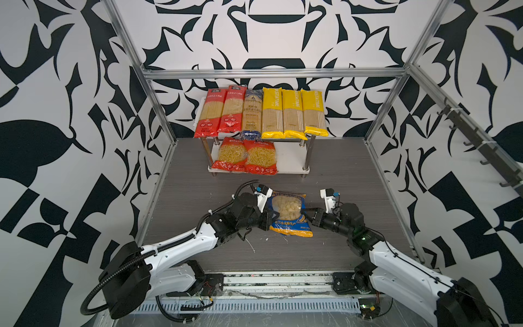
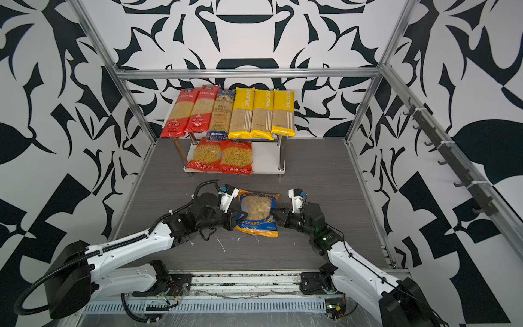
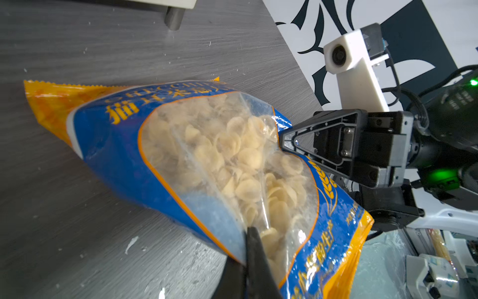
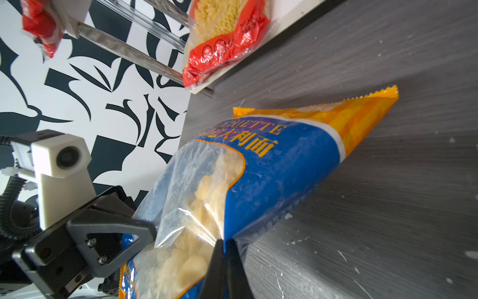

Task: Arrange pasta packages on shelves
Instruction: Pick up the pasta bag from the center of the table, then place the pasta bag on the shelf.

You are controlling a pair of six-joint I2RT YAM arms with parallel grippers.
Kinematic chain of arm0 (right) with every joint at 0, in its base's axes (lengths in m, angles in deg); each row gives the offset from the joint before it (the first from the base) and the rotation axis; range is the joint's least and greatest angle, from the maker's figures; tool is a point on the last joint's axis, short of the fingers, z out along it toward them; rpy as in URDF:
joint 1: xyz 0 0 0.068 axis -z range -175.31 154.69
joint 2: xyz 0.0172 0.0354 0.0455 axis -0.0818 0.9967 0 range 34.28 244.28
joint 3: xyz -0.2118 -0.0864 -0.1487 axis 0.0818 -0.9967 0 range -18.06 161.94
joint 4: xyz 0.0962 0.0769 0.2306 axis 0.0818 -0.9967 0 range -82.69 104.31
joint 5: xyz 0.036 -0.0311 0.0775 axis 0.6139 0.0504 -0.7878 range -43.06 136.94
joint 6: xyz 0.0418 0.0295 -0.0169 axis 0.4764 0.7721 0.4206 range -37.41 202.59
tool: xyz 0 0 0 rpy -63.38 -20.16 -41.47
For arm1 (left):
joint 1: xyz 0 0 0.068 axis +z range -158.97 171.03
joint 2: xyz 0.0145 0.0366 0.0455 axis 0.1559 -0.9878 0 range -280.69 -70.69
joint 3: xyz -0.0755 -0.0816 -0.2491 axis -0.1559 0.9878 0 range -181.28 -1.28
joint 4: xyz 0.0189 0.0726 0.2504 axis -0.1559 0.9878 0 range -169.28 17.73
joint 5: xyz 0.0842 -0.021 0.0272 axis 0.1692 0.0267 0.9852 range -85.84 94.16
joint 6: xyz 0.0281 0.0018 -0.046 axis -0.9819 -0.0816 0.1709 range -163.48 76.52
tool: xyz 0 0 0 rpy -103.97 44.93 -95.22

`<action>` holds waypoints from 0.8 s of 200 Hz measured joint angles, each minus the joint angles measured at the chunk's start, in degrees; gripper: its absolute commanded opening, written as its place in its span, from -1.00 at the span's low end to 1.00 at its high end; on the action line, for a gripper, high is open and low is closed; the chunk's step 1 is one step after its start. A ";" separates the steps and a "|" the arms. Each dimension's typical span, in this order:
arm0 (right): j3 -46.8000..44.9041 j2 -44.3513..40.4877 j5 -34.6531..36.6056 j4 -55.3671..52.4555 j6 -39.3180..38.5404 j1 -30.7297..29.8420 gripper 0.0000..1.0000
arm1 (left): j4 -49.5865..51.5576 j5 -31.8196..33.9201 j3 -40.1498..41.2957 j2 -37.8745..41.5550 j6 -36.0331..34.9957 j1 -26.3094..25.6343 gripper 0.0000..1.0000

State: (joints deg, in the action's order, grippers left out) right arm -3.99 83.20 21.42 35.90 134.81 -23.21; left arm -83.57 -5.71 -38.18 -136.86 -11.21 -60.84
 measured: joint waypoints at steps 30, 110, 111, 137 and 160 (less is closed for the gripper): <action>2.03 1.46 0.70 1.22 -0.66 0.00 -1.00 | 0.85 0.04 -2.14 0.00 -4.55 0.00 -1.00; 8.28 2.73 1.68 5.51 -4.11 0.00 -1.00 | 3.34 2.40 -6.88 2.47 -14.16 0.04 -1.00; 8.28 2.78 1.73 5.62 -4.15 0.02 -1.00 | 3.34 2.51 -6.99 2.47 -14.40 0.04 -1.00; 8.90 5.95 2.80 10.56 -5.55 0.04 -1.00 | 5.07 5.03 -9.60 1.81 -19.34 0.07 -1.00; 10.25 9.75 4.00 14.32 -7.13 0.07 -1.00 | 6.93 7.63 -12.59 0.09 -24.41 0.15 -1.00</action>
State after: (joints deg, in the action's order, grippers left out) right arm 6.26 92.95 25.42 50.21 127.69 -23.14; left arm -76.64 1.92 -50.77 -136.77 -35.63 -60.69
